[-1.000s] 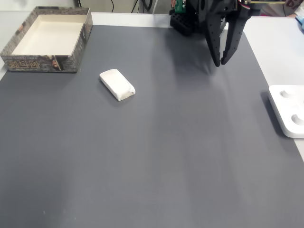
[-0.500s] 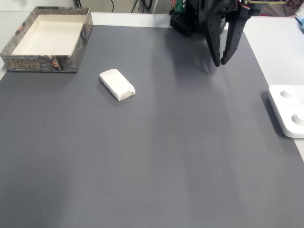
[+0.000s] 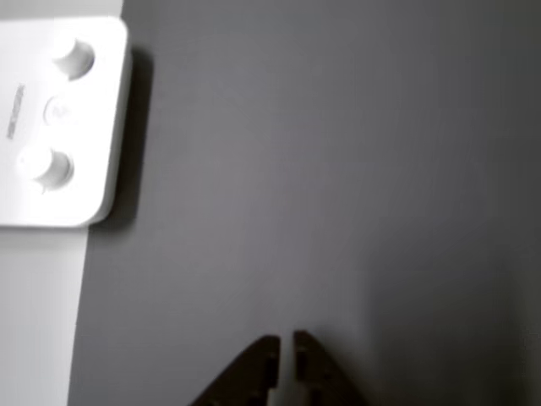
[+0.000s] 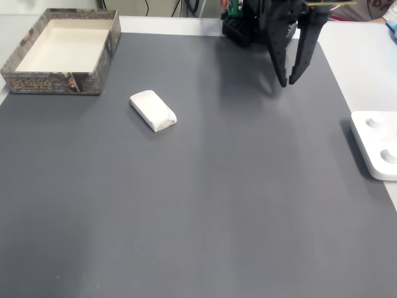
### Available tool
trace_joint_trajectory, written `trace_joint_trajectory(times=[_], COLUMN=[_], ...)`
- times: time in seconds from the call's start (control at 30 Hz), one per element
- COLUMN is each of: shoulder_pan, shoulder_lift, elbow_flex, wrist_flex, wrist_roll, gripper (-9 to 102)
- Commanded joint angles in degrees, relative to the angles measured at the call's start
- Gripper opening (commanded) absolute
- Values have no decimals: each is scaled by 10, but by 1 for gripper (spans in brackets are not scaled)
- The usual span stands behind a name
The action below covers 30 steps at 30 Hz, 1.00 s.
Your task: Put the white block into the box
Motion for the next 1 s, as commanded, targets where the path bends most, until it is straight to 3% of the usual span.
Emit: trace_joint_trajectory(times=[0.0,0.3,0.4,0.57,0.97], shoulder_pan=[9,13,26,76,202], shoulder_lift=[20,15,-6,-154,-512], elbow_flex=[12,12,7,-78,-378], wrist_flex=[1,-4,-33,-117,-100], wrist_roll=[-14,-66,-42,40,79], gripper=[-1,-2,-2,-2,-2])
